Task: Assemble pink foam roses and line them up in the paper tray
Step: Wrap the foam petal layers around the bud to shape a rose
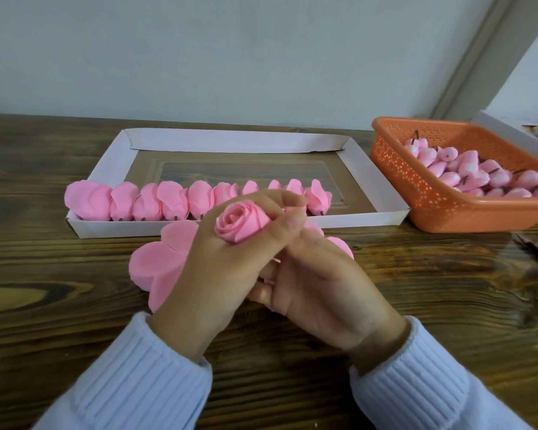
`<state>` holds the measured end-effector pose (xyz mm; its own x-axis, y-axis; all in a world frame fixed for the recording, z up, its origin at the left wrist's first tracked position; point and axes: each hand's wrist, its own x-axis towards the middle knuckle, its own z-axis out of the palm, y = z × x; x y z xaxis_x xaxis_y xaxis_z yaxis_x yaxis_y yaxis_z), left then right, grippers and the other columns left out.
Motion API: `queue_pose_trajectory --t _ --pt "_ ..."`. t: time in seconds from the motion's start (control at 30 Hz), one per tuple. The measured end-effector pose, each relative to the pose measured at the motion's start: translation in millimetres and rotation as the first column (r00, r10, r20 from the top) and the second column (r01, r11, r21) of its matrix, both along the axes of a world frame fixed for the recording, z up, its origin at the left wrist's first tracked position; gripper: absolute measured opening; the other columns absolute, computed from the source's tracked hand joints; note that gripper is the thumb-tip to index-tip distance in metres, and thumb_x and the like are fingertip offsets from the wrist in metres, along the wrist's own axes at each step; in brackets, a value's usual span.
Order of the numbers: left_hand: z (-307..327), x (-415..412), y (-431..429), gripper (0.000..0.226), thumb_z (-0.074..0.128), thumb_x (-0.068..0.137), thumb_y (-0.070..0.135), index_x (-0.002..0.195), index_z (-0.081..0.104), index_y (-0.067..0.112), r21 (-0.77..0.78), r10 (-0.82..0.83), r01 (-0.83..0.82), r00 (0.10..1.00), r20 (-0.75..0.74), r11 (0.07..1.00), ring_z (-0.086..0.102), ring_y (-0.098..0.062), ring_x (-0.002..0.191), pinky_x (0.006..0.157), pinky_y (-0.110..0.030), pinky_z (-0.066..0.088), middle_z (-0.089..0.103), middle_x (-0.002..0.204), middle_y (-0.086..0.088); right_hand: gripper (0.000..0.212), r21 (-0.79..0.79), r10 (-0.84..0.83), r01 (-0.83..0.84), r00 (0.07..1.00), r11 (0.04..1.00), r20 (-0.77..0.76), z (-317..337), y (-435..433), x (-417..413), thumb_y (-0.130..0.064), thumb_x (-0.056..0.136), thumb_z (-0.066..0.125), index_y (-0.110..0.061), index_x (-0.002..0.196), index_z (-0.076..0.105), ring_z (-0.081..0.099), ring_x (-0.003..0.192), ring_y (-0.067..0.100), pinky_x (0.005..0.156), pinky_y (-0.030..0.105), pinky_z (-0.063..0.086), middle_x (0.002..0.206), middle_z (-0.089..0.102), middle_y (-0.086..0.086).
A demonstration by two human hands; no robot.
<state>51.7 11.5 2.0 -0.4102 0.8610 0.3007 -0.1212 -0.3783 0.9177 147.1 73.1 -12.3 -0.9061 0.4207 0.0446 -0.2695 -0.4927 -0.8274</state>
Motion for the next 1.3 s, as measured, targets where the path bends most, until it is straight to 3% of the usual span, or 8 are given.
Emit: queue_pose_trajectory --t 0.2,0.43,0.63,0.73,0.83,1.0,1.17,1.3 --pt "1 1 -1 0.007 0.070 0.068 0.033 0.062 0.069 0.030 0.025 -0.047 0.048 0.999 -0.028 0.999 0.071 -0.006 0.075 0.053 -0.019 0.051 0.074 0.101 0.007 0.031 0.044 -0.027 0.024 0.997 0.999 0.072 0 1 2 -0.028 0.092 0.046 0.001 0.098 0.054 0.047 0.057 0.012 0.056 0.021 0.040 0.064 0.050 0.006" --pt "1 3 0 0.012 0.071 0.061 0.042 0.061 0.070 0.030 -0.065 0.019 -0.011 0.993 0.120 0.998 0.070 -0.011 0.073 0.039 -0.019 0.043 0.073 0.086 0.007 0.030 -0.005 0.039 -0.039 0.997 0.999 -0.071 0 0 3 -0.017 0.089 0.048 -0.012 0.117 0.059 0.054 0.085 0.021 0.073 0.032 0.043 0.099 0.053 0.014" --pt "1 5 0 0.025 0.068 0.066 0.043 0.053 0.063 0.022 -0.037 0.029 -0.027 0.997 0.068 0.999 0.042 -0.003 0.030 0.034 -0.015 0.036 0.073 0.096 0.002 0.035 0.083 -0.010 0.006 0.999 0.997 0.048 -1 -1 1 -0.024 0.094 0.039 -0.007 0.074 0.062 0.045 0.055 0.011 0.054 0.022 0.036 0.063 0.053 0.003" --pt "2 3 0 0.038 0.066 0.066 0.047 0.064 0.065 0.010 -0.076 0.067 -0.060 0.993 0.092 0.995 0.058 -0.006 0.044 0.035 -0.017 0.039 0.069 0.071 -0.001 0.030 0.092 -0.024 0.020 0.999 0.996 0.041 0 -3 1 -0.019 0.095 0.039 -0.013 0.083 0.066 0.057 0.057 0.011 0.054 0.019 0.046 0.067 0.061 0.003" --pt "0 0 3 0.045 0.068 0.064 0.049 0.072 0.061 0.005 -0.128 0.113 -0.095 0.984 0.139 0.987 0.068 -0.023 0.077 0.052 -0.035 0.049 0.071 0.081 0.002 0.025 0.154 -0.021 0.027 0.999 0.988 -0.039 4 -2 2 -0.007 0.092 0.043 -0.006 0.114 0.056 0.064 0.072 0.013 0.063 0.023 0.053 0.089 0.066 0.004" --pt "-5 4 6 0.040 0.072 0.065 0.040 0.067 0.058 0.003 -0.075 0.120 -0.110 0.982 0.149 0.991 0.065 -0.021 0.082 0.070 -0.044 0.056 0.066 0.080 -0.004 0.029 0.644 -0.241 0.144 0.968 0.752 0.065 11 5 9 -0.004 0.092 0.055 0.003 0.120 0.056 0.064 0.097 0.022 0.083 0.028 0.054 0.111 0.065 0.018" --pt "-7 5 7 0.028 0.065 0.071 0.044 0.055 0.062 0.022 -0.008 0.123 -0.123 0.987 0.100 0.992 0.065 -0.016 0.084 0.087 -0.046 0.054 0.064 0.074 0.001 0.022 0.863 -0.323 0.105 0.944 0.495 0.070 23 12 17 -0.001 0.089 0.064 0.002 0.111 0.063 0.065 0.098 0.023 0.088 0.032 0.053 0.101 0.068 0.010" --pt "-9 2 9 0.022 0.063 0.074 0.043 0.066 0.065 0.022 0.029 0.175 -0.182 0.972 0.157 0.983 0.064 -0.012 0.082 0.082 -0.042 0.053 0.066 0.077 0.006 0.018 0.844 -0.245 -0.087 0.937 0.529 0.250 32 22 18 -0.006 0.091 0.062 0.000 0.108 0.063 0.064 0.094 0.036 0.087 0.047 0.053 0.100 0.068 0.019"
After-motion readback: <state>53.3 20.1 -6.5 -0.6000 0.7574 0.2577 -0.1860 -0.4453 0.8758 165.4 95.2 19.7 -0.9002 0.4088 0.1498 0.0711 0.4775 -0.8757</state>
